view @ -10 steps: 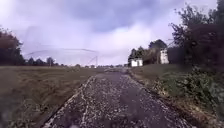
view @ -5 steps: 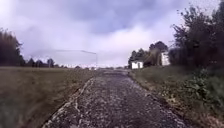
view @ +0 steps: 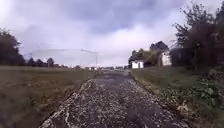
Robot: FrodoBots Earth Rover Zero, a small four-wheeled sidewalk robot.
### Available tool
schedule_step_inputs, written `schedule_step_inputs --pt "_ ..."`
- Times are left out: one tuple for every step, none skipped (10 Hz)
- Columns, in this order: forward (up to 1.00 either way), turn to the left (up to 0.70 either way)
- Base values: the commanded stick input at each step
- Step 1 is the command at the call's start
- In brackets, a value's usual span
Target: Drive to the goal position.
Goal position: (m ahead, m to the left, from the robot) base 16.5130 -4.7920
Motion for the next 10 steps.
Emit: schedule_step_inputs --pt "0.7 0.0" --pt "0.7 -0.01" --pt "0.7 -0.08" --pt "0.7 -0.19" --pt "0.7 -0.31" --pt "0.7 -0.32" --pt "0.7 -0.02" --pt "0.7 0.0" --pt "0.7 0.0" --pt "0.7 0.0"
